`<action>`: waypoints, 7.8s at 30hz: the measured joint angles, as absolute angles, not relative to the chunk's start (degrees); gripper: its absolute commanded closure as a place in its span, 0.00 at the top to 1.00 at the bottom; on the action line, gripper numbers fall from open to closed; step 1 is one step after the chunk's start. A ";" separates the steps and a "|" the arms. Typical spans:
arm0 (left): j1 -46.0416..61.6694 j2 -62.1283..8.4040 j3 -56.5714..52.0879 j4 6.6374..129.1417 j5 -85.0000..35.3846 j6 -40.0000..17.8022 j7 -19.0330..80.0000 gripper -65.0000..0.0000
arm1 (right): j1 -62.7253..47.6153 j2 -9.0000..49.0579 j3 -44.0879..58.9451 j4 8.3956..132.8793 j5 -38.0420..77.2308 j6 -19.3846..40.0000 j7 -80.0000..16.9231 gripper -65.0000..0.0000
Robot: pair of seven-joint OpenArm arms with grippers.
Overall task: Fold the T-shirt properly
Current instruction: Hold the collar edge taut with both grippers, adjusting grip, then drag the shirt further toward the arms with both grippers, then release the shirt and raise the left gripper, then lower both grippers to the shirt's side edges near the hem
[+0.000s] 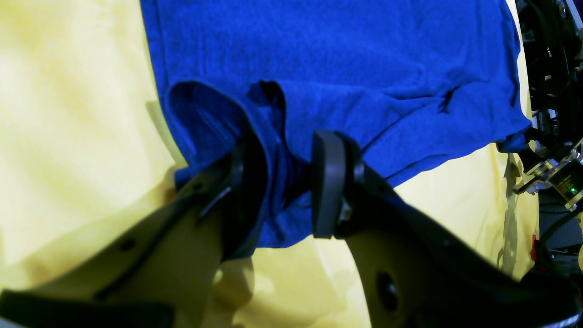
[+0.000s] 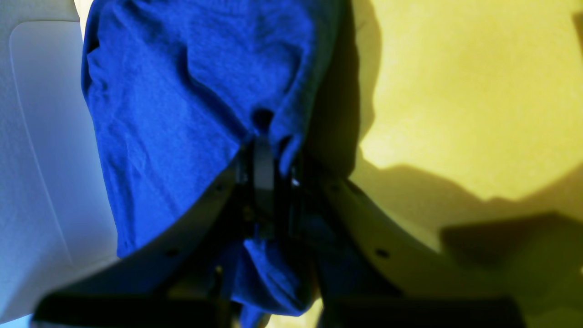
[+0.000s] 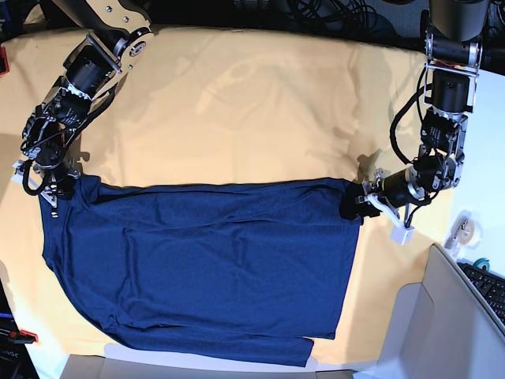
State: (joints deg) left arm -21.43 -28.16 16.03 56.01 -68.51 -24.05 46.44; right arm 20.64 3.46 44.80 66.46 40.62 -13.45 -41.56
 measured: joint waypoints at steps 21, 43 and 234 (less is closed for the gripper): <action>-21.41 -29.63 16.10 50.87 -69.17 -24.10 46.72 0.35 | 20.62 3.46 44.71 66.46 40.62 -13.45 -41.89 0.00; -21.47 -24.47 15.59 51.33 -63.40 -24.97 46.17 0.27 | 19.97 3.60 42.76 66.57 41.08 -13.26 -41.91 0.00; 19.25 -28.16 -25.34 105.27 -61.65 -31.53 65.93 0.30 | -8.40 5.85 54.57 114.96 47.57 -10.79 -66.94 0.32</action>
